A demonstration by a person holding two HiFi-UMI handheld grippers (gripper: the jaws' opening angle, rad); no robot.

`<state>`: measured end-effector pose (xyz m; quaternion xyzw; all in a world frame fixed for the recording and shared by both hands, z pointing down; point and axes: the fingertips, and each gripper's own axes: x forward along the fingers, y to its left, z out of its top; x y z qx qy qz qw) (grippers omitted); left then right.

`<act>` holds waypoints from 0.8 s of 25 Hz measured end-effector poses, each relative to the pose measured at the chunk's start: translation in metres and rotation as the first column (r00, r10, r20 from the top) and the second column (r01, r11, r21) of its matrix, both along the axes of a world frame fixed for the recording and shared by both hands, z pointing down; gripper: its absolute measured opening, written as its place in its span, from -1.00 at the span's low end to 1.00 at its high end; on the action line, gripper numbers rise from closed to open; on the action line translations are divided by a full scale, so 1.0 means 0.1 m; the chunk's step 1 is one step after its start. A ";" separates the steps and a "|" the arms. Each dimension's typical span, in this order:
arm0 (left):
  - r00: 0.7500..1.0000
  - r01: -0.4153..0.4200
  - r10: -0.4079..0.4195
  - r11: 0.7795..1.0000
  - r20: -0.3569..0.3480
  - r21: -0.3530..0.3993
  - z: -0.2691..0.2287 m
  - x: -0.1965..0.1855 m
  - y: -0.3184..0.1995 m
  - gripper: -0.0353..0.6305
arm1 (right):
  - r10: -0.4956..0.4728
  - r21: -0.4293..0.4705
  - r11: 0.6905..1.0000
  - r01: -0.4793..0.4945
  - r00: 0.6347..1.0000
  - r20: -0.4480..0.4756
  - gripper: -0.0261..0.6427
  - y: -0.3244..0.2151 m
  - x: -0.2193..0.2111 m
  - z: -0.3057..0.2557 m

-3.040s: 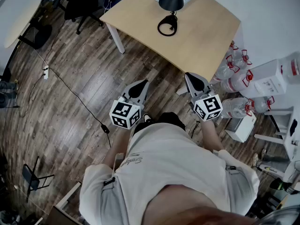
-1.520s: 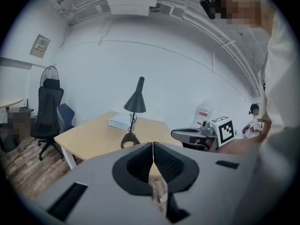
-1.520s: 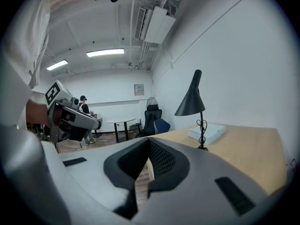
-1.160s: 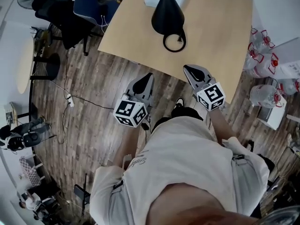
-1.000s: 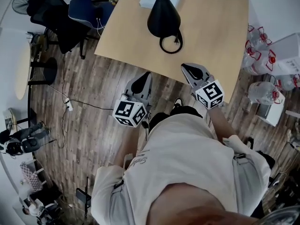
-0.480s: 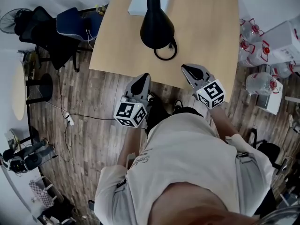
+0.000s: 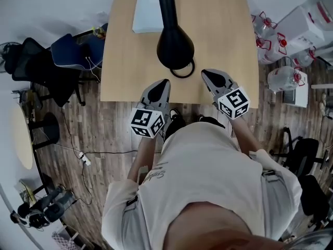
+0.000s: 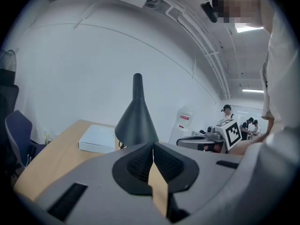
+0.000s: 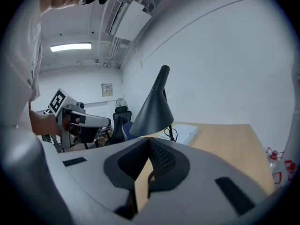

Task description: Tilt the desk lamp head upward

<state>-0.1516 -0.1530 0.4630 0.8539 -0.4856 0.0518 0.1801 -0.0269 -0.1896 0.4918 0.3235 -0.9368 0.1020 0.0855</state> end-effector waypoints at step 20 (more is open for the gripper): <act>0.981 -0.179 0.180 0.983 0.073 -0.028 0.35 -0.01 -0.23 -0.84 | 0.074 -0.117 0.988 -0.096 0.981 -0.177 -0.94 0.00 -0.03 0.98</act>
